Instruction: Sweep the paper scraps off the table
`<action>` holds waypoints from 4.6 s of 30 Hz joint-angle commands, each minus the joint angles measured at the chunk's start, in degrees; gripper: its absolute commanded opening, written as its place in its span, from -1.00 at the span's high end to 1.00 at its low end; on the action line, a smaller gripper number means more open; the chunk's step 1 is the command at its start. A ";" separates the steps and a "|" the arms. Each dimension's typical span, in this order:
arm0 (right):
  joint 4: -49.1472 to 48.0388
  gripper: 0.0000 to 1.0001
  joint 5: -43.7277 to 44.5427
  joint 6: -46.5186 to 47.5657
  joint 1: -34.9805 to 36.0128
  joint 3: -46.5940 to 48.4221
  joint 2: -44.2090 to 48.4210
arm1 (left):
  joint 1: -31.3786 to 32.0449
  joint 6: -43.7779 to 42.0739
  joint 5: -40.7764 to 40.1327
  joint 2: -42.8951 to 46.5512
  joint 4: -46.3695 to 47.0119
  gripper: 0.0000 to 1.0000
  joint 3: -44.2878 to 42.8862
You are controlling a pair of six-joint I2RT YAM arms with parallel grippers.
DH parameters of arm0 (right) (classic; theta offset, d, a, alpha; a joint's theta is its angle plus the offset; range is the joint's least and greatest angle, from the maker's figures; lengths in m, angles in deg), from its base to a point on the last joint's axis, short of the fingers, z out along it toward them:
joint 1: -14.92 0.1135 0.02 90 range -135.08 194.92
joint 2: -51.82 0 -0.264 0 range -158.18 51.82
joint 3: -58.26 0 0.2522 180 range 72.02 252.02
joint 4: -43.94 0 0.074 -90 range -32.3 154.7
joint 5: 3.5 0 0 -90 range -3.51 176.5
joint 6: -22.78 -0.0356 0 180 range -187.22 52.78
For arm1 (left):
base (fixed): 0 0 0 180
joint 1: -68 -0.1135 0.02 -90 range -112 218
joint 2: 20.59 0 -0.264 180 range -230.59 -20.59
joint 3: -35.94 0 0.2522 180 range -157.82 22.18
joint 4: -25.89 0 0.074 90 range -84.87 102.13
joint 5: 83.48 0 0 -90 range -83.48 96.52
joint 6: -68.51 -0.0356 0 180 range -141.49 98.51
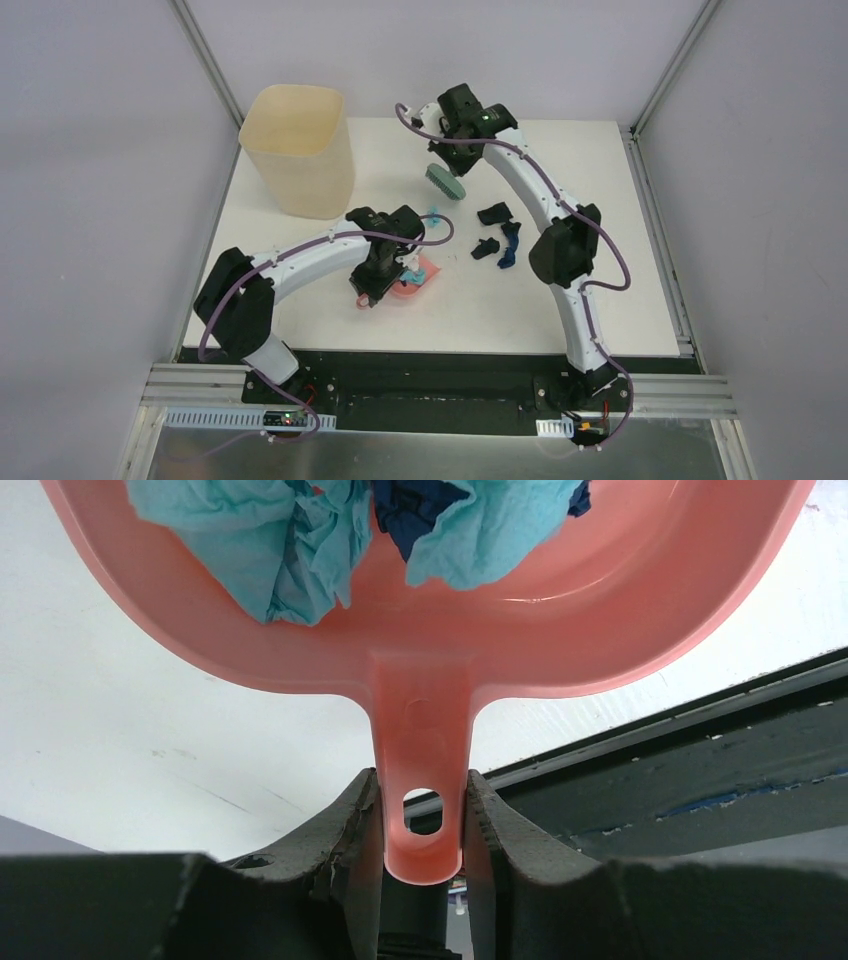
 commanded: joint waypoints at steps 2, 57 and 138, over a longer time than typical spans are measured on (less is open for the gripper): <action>-2.62 1.00 2.67 3.66 2.96 3.03 -3.73 | -0.37 -0.29 3.14 -3.93 1.56 1.00 -2.85; -11.61 1.00 -33.41 -16.97 -33.72 -56.95 54.54 | -1.64 -6.11 4.58 0.98 7.67 1.00 -7.38; -21.37 1.00 -70.05 -17.14 -36.32 -80.07 73.97 | -30.29 -84.49 -64.39 -0.24 54.56 1.00 -20.62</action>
